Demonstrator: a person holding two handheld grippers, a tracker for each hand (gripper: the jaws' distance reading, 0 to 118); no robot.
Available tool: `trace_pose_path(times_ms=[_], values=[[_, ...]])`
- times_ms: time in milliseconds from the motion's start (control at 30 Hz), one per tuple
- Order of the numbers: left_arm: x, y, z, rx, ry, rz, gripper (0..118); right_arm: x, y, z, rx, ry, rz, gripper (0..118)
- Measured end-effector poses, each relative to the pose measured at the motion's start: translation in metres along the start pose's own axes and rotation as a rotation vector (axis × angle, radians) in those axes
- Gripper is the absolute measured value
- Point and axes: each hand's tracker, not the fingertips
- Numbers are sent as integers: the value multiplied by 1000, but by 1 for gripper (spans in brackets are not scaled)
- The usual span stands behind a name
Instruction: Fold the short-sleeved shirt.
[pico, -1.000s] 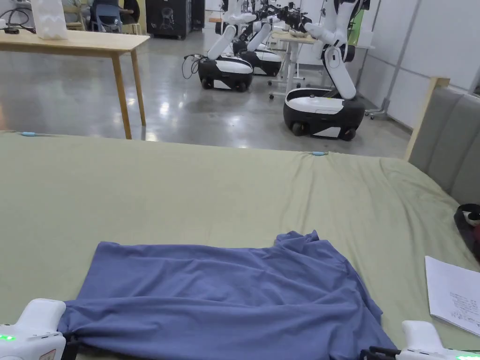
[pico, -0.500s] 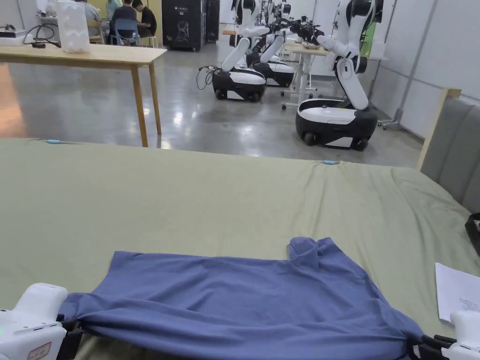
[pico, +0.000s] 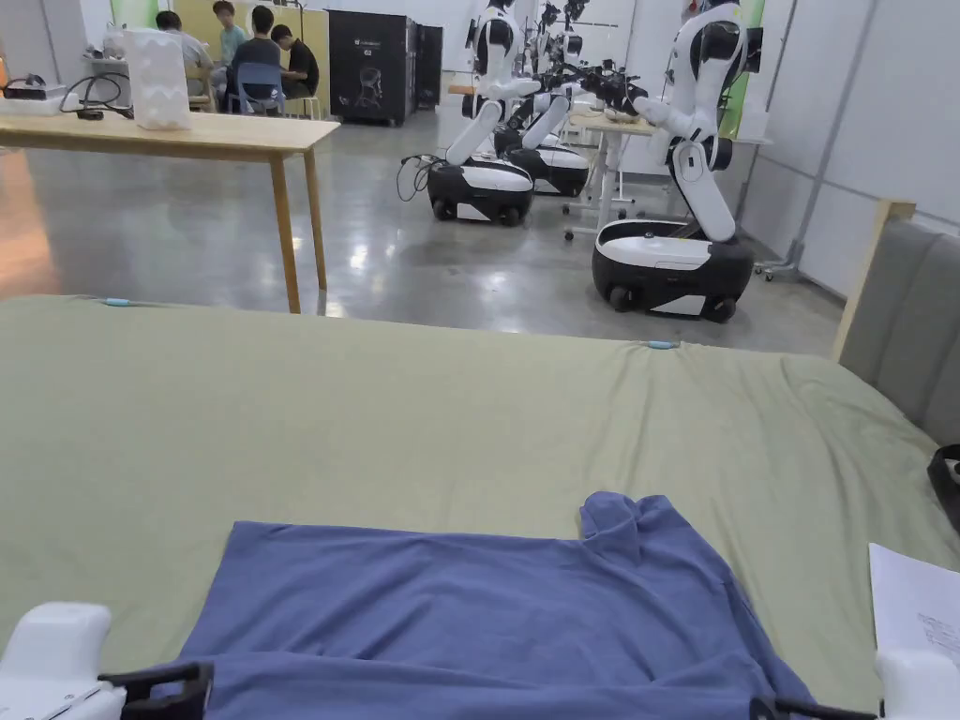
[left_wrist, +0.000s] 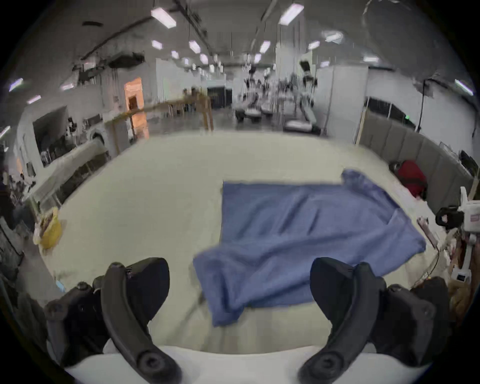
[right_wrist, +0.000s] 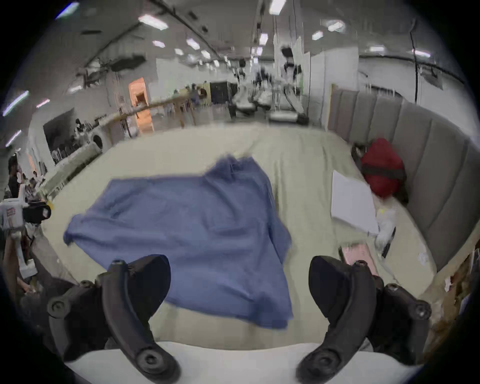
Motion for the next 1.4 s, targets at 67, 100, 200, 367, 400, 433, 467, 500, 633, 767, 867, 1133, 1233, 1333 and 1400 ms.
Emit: trace_pose_path(times_ms=[67,100,200,367,400,433,467,500,633,767,867,1133,1233,1333,1400], values=[[16,13,1,115,-1,-28,110,-23,15,7,127,-5,12,111],[22,18,-2,146,2,-26,109,-31,19,6,172,-14,16,110],[38,25,-18,161,-13,-18,45,-59,28,4,281,-48,16,66],[37,24,-65,25,-20,-21,0,-68,27,-16,261,-9,-5,9],[35,25,-75,11,-2,-41,0,-69,27,-19,256,-8,-1,9],[32,27,-86,-17,13,-59,0,-68,25,-25,253,-9,6,9],[26,31,-100,-33,7,-53,0,-66,25,-29,245,-5,16,9],[20,35,-114,-64,4,-46,0,-65,26,-33,235,-2,21,9],[1,57,-175,-119,40,-52,27,-55,30,-51,204,-4,24,9],[-14,77,-248,-245,77,-107,108,-37,35,-77,150,-20,31,9],[-19,91,-295,-261,110,-112,114,-24,44,-96,102,-44,51,9],[-12,80,-369,-420,109,-188,92,26,86,-195,-66,-102,61,60],[-9,87,-353,-378,-8,-37,12,42,98,-249,-183,-118,69,117],[15,90,-319,-327,2,-110,5,51,107,-292,-249,-152,71,116],[18,94,-307,-311,-19,-99,5,56,107,-316,-311,-146,39,101]])
